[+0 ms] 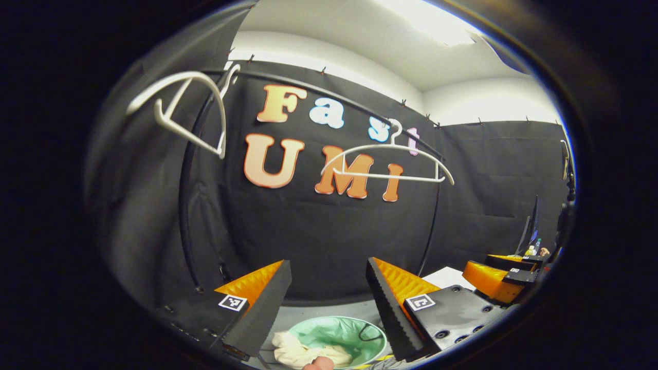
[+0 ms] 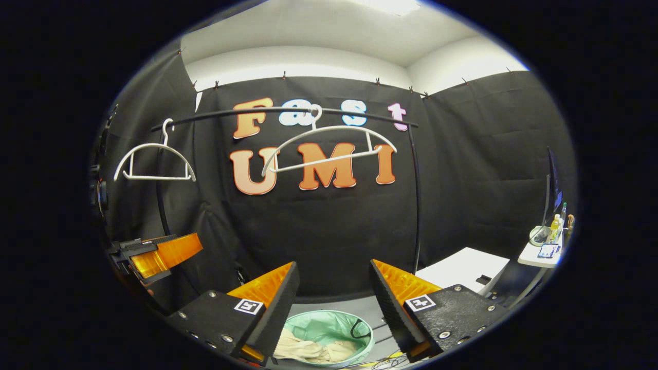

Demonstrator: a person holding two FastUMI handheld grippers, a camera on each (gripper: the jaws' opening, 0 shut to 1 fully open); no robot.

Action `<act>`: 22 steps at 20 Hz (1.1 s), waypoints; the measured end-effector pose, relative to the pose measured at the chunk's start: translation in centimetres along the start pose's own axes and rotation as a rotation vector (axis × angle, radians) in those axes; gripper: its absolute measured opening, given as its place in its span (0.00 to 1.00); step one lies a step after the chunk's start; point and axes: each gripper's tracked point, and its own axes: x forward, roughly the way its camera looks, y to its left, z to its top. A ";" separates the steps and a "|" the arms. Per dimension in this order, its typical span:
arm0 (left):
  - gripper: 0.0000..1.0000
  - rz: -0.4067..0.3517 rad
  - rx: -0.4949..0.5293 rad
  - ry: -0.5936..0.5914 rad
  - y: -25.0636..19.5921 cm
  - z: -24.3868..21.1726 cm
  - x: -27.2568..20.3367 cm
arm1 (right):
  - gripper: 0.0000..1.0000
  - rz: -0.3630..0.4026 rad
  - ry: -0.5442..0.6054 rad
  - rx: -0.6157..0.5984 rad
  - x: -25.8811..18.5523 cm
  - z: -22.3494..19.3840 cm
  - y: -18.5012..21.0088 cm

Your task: Grasp the clothes on the hanger with both hands and then place them into the laundry hamper below.

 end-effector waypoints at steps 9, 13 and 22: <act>0.96 0.003 -0.047 -0.086 -0.6 3.7 0.1 | 0.85 0.001 -0.079 -0.015 -2.0 3.7 -0.4; 0.96 0.022 -0.029 -0.112 0.0 4.4 0.0 | 0.85 -0.004 -0.102 -0.015 -1.6 4.4 -0.5; 0.93 0.052 -0.020 -0.113 1.1 4.4 0.4 | 0.86 -0.022 -0.083 -0.002 -1.2 3.6 -1.1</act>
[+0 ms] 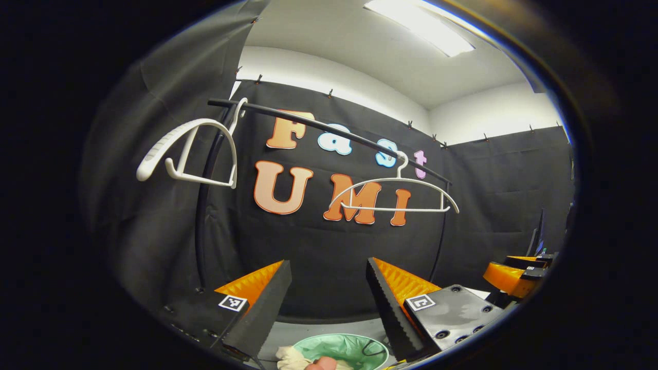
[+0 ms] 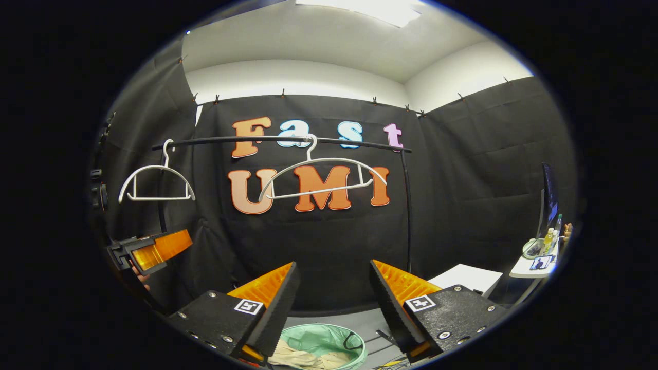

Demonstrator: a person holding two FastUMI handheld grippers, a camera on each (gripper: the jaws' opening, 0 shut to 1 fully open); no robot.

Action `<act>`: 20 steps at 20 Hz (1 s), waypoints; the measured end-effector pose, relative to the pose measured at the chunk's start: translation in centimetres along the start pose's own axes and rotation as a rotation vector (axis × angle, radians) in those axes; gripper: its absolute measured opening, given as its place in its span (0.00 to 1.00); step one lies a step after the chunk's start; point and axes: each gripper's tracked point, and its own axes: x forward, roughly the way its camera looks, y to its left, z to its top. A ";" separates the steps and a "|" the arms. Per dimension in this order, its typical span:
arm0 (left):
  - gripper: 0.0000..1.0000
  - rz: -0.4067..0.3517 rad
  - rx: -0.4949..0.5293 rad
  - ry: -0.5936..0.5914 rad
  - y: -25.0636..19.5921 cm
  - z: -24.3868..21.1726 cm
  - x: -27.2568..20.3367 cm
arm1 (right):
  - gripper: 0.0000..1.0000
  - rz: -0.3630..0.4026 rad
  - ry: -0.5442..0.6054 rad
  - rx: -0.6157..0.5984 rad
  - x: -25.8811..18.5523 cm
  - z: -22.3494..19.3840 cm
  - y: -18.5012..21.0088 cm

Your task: Grasp the clothes on the hanger with both hands and then place them into the laundry hamper below.

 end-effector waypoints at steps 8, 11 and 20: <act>0.96 0.003 -0.005 0.008 0.4 -0.2 -0.1 | 0.85 -0.006 -0.017 -0.021 0.0 0.9 0.1; 0.96 0.005 -0.006 0.011 0.5 -0.2 -0.3 | 0.85 -0.009 -0.024 -0.022 0.0 1.2 0.0; 0.93 0.004 0.009 0.008 0.4 0.0 -0.7 | 0.85 -0.011 -0.023 -0.015 -0.5 0.9 0.0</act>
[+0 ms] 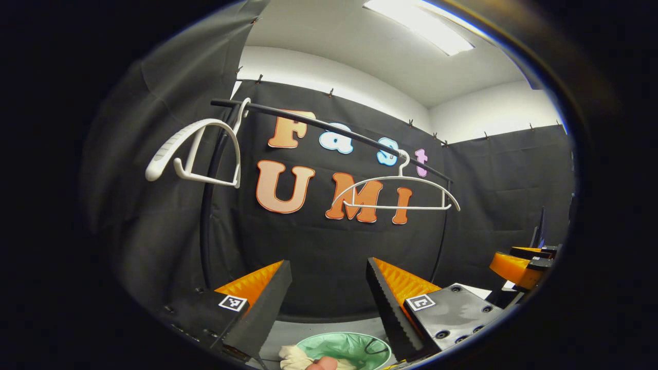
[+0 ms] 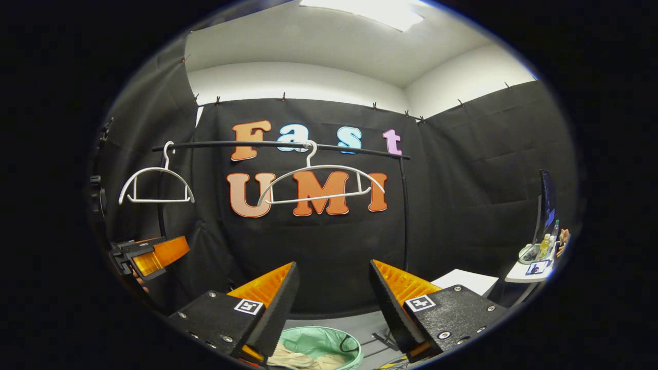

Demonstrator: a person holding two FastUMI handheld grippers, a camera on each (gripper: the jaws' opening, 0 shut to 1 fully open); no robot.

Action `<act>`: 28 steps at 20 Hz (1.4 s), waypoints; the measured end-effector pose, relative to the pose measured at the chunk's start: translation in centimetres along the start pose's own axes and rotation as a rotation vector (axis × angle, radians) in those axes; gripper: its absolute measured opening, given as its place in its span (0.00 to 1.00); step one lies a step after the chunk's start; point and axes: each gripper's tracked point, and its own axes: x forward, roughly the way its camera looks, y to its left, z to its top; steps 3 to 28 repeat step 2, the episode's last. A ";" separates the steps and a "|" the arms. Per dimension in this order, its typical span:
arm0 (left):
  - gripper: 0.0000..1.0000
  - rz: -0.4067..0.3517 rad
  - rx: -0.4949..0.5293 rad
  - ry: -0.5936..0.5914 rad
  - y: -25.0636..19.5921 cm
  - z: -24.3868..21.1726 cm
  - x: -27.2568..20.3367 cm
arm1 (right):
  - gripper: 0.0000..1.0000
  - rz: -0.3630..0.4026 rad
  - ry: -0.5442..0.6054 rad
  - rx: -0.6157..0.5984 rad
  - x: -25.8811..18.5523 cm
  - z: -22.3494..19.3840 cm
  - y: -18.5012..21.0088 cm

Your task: Grasp the clothes on the hanger with both hands and then place them into the laundry hamper below.

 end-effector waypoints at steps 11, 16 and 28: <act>0.93 0.001 0.003 0.002 0.0 0.0 0.0 | 0.85 -0.001 0.001 0.003 -0.1 0.0 -0.1; 0.93 0.001 0.003 0.002 0.0 0.0 0.0 | 0.85 -0.001 0.001 0.003 -0.1 0.0 -0.1; 0.93 0.001 0.003 0.002 0.0 0.0 0.0 | 0.85 -0.001 0.001 0.003 -0.1 0.0 -0.1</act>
